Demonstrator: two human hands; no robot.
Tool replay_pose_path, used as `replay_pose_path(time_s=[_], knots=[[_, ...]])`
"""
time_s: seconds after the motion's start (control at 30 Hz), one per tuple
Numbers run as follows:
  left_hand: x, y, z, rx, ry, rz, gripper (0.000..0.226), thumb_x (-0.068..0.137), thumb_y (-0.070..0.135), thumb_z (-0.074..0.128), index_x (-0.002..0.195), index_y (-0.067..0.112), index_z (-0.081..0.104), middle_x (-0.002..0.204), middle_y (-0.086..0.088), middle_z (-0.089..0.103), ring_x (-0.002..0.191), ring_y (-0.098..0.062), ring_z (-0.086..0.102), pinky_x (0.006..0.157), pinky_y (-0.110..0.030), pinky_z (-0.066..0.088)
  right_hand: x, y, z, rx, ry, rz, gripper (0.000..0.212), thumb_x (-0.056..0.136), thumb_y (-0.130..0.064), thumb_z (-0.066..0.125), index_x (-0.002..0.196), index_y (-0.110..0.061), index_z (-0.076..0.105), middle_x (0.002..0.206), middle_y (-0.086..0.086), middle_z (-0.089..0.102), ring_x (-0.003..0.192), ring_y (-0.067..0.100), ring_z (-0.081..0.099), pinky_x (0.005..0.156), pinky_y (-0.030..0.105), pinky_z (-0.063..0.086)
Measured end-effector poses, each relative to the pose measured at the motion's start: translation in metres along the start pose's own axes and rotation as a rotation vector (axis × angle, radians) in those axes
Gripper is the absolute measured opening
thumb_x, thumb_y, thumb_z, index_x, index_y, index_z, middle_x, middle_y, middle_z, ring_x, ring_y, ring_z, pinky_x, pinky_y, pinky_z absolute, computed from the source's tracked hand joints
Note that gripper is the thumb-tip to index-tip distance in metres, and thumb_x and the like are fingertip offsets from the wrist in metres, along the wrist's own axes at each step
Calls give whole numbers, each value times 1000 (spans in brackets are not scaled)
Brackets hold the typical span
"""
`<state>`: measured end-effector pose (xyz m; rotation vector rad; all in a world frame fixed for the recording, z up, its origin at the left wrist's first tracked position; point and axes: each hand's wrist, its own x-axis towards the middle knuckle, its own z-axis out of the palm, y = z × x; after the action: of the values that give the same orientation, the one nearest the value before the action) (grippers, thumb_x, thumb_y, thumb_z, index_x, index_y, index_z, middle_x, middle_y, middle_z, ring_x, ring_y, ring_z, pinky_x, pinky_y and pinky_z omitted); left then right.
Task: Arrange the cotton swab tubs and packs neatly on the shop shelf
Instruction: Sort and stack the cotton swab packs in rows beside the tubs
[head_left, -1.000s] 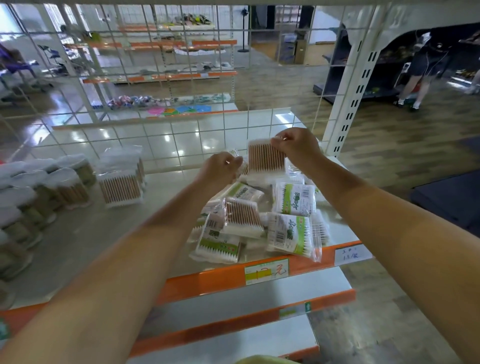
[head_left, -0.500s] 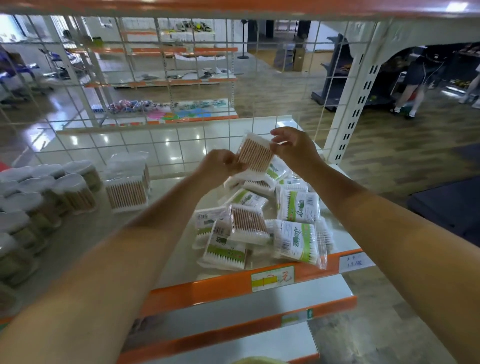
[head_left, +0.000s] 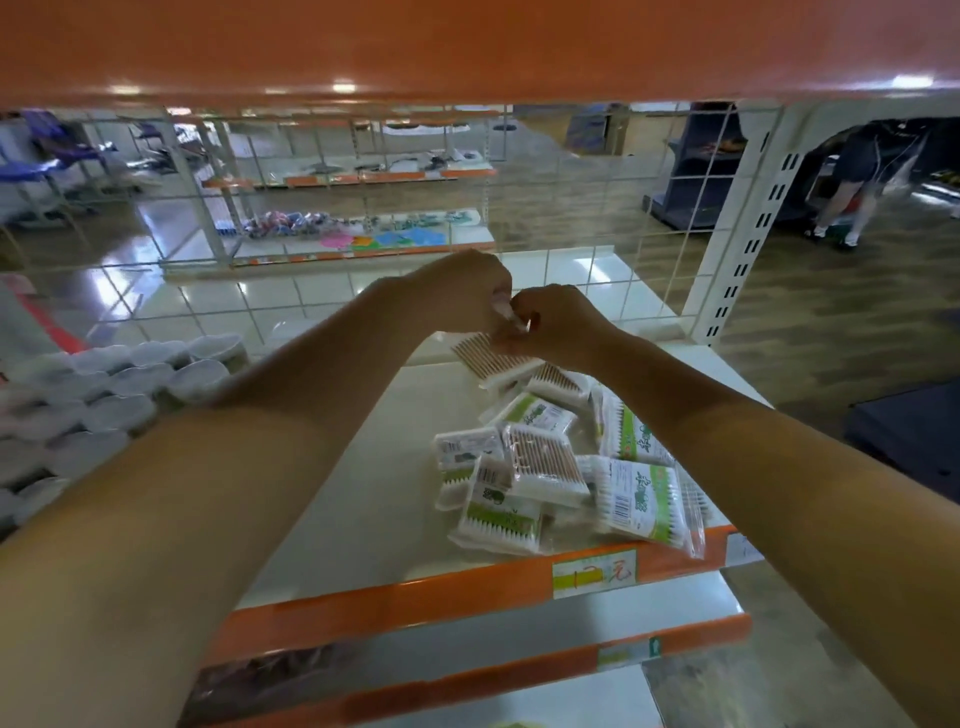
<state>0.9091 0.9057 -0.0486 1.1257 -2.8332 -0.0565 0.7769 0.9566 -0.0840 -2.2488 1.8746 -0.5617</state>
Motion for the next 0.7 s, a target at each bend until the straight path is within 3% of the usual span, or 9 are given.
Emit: replay_pose_path(time_s=[0.13, 0.23, 0.3, 0.37, 0.47, 0.63, 0.7], knots=[[-13, -15, 7, -92, 35, -25, 20, 84, 30, 65, 89, 12, 58, 67, 9, 41, 76, -16, 44, 58, -23, 30, 1, -10, 5, -36, 7, -35, 33, 81, -32, 68, 61, -22, 44, 66, -1, 46, 73, 16, 45, 54, 12, 25], [-27, -23, 8, -222, 87, -73, 19, 81, 28, 69, 87, 14, 58, 74, 5, 50, 74, -14, 46, 55, -18, 31, 4, -19, 10, 7, 28, -34, 42, 80, -32, 69, 54, -26, 37, 60, -7, 42, 70, 16, 45, 53, 10, 27], [-39, -29, 7, -339, 98, -111, 39, 75, 29, 75, 107, 14, 58, 90, 3, 55, 77, -12, 51, 58, -13, 37, 5, -24, 16, 91, 53, -20, 30, 80, -32, 70, 59, -19, 52, 67, -1, 53, 71, 16, 48, 54, 10, 28], [-52, -37, 6, -384, 98, -143, 53, 71, 30, 78, 116, 14, 54, 97, 3, 56, 81, -13, 54, 64, -18, 44, 6, -30, 24, 186, 82, -18, 30, 78, -34, 71, 80, -4, 67, 78, 7, 62, 74, 21, 56, 63, 16, 39], [-69, -54, 7, -267, 99, -165, 42, 76, 24, 74, 114, 10, 59, 100, -3, 59, 85, -15, 52, 71, -24, 43, 8, -38, 39, 303, 102, 11, 32, 76, -28, 74, 91, 0, 67, 90, 14, 68, 81, 24, 64, 79, 34, 51], [-95, -86, 5, -146, 41, -207, 29, 78, 20, 72, 103, 8, 65, 89, -1, 57, 83, -15, 50, 74, -25, 38, 16, -60, 67, 416, 54, -11, 30, 74, -23, 76, 91, -3, 64, 89, 11, 66, 83, 27, 65, 80, 40, 53], [-105, -100, 3, -106, 25, -240, 30, 79, 20, 71, 105, 9, 65, 91, 0, 57, 84, -14, 49, 75, -24, 36, 18, -70, 74, 461, 34, -15, 38, 75, -23, 75, 104, -4, 60, 90, 6, 64, 83, 22, 64, 77, 33, 53]])
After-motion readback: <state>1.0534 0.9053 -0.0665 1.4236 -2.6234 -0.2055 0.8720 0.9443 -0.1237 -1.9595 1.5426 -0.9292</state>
